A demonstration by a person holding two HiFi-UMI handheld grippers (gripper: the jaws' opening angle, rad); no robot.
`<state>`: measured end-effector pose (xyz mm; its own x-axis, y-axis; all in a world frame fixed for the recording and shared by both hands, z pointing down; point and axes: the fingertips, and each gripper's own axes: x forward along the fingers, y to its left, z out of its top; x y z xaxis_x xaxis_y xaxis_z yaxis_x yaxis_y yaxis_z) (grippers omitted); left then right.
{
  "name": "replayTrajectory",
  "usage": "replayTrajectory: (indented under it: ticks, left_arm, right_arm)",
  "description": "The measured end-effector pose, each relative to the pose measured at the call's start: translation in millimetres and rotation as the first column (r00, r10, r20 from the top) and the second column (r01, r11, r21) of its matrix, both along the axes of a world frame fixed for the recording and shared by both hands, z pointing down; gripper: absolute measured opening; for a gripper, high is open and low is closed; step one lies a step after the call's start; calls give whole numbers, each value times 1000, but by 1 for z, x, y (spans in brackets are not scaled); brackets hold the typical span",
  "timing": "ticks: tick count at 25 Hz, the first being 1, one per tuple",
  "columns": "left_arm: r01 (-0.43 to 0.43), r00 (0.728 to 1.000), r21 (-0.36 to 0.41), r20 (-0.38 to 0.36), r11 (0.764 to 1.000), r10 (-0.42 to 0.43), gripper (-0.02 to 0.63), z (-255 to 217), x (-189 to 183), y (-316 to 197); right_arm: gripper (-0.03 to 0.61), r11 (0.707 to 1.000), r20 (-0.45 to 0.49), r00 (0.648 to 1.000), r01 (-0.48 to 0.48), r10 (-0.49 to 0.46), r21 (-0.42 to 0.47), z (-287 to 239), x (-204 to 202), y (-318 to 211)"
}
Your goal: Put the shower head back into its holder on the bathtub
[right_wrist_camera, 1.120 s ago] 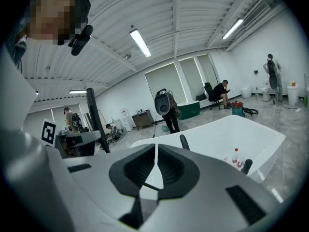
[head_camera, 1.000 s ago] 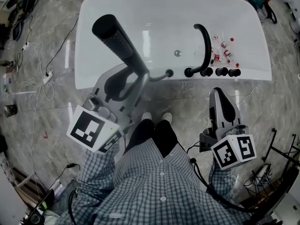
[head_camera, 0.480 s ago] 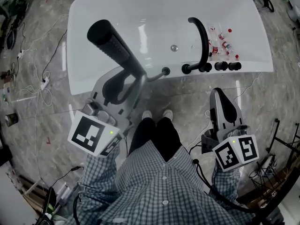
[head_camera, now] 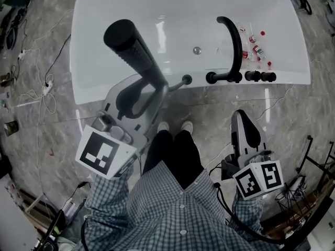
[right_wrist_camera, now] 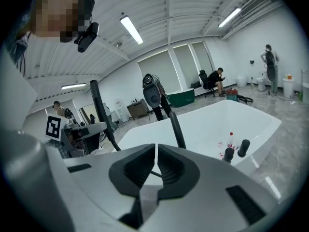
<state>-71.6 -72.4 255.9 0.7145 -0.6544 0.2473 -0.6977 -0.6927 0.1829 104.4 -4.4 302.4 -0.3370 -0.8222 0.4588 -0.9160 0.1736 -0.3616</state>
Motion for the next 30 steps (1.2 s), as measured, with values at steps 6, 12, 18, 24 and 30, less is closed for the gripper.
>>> replayTrajectory:
  ticks: [6,12,18,24,30]
  left_arm:
    - [21,1000,-14,-7,1000,-21,121,15,-1,-5]
    - [20,1000,-14,-2,1000,-20,121,27,-1,-9]
    - [18,1000,-18,-6,1000,-18,121,42,2,-14]
    - [10,1000,-15,7,1000,-10,121,59,9,-20]
    - [11,1000,-20,-5,1000,-11,121,71,14,-25]
  right_arm:
    - [28,1000,-7,1000,-9,9,-2,16,4,-8]
    - [27,1000,12,1000,17,-17,-14,33,-6,-15]
    - [28,999,30,999,31,-30,-32,48,-13,-13]
    - [28,999,34,999,25,-23,-42,59,-6,-12]
    - [28,998,33,999,15,-13,-58,70,-2,-11]
